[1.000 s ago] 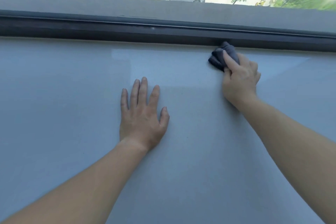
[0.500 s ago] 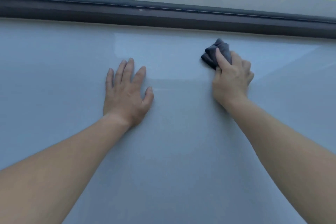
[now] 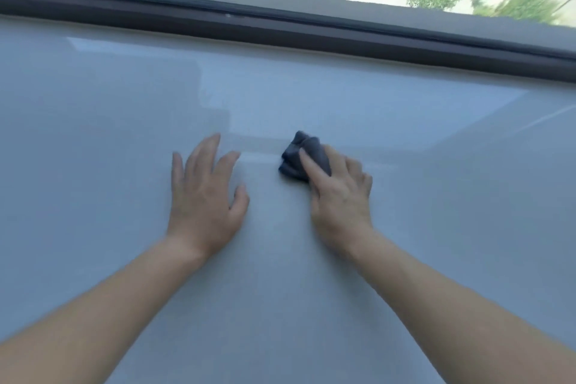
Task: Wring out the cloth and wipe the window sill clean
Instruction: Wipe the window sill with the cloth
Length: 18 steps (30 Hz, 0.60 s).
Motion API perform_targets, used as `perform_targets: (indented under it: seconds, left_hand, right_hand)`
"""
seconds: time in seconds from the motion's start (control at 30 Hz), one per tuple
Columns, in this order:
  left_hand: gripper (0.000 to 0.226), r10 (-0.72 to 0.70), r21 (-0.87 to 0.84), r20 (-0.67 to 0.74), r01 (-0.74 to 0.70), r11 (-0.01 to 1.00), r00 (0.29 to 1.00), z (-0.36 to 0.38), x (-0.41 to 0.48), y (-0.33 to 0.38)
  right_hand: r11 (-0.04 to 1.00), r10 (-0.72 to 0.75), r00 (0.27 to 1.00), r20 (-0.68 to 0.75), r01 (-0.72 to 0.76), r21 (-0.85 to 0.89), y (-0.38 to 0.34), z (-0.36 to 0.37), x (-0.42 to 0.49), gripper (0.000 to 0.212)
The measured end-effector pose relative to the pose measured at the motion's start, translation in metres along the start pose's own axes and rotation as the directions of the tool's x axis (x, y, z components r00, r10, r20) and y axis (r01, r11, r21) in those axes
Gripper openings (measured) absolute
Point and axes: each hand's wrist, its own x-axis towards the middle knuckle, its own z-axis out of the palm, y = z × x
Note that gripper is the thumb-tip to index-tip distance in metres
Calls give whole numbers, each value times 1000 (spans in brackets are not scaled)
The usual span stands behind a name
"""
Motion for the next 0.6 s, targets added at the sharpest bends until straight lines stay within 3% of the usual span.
perform_targets:
  seconds: [0.1, 0.13, 0.23, 0.3, 0.4, 0.5, 0.6]
  left_hand:
    - [54, 2, 18, 44, -3, 1000, 999, 8, -64, 17]
    - [55, 19, 44, 67, -22, 999, 998, 12, -78, 19]
    - [59, 18, 103, 119, -30, 994, 993, 20, -97, 15]
    - [61, 25, 146, 126, -44, 988, 992, 19, -98, 15]
    - [63, 9, 194, 130, -35, 980, 991, 18, -98, 18]
    - [63, -2, 214, 127, -26, 976, 992, 18, -99, 18]
    - [62, -10, 232, 136, -22, 972, 991, 17, -98, 16]
  right_hand:
    - [976, -213, 972, 101, 217, -24, 16, -9, -27, 72]
    - [981, -181, 980, 89, 186, -53, 28, -13, -21, 72]
    - [984, 171, 985, -39, -172, -38, 46, -20, -3, 63]
    - [968, 252, 963, -96, -253, 9, 31, -19, -15, 63]
    - [1000, 15, 1000, -14, -16, -8, -1, -14, -64, 68]
    - [985, -170, 982, 88, 171, -1, 4, -21, -92, 69]
    - [1000, 9, 1000, 24, -8, -28, 31, -27, -67, 65]
